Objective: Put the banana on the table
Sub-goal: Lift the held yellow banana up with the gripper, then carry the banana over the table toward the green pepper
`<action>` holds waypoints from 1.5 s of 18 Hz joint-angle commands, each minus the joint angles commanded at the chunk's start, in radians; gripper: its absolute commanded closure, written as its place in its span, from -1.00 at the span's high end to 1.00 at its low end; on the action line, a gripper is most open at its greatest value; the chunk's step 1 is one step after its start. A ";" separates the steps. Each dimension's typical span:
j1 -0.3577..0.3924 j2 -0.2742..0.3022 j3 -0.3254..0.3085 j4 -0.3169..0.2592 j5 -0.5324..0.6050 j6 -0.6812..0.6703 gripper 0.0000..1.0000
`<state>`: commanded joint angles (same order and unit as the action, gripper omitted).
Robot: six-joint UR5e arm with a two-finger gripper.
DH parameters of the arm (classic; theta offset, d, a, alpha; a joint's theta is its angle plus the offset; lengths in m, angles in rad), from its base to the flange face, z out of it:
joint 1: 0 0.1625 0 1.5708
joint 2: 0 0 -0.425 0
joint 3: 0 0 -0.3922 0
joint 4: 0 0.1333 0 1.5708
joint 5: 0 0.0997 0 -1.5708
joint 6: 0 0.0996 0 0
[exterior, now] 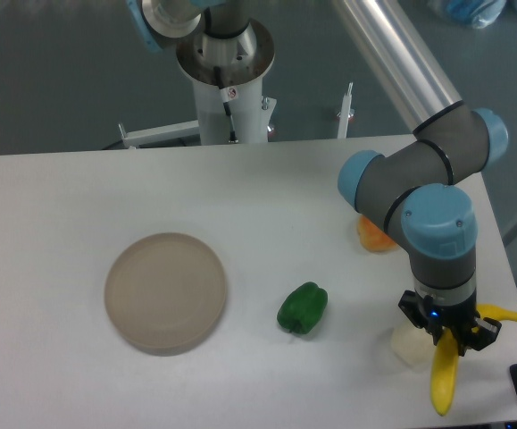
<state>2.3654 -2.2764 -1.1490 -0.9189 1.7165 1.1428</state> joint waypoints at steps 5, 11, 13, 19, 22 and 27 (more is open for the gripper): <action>0.002 0.021 -0.006 -0.003 -0.005 0.002 -0.68; -0.002 0.090 -0.064 -0.017 0.002 -0.006 -0.68; 0.000 0.135 -0.112 -0.046 0.002 -0.006 -0.68; 0.015 0.300 -0.273 -0.162 0.003 -0.003 -0.68; 0.049 0.360 -0.383 -0.172 -0.003 0.017 -0.68; 0.107 0.485 -0.573 -0.160 -0.003 0.202 -0.68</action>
<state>2.4727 -1.7919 -1.7224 -1.0784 1.7135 1.3451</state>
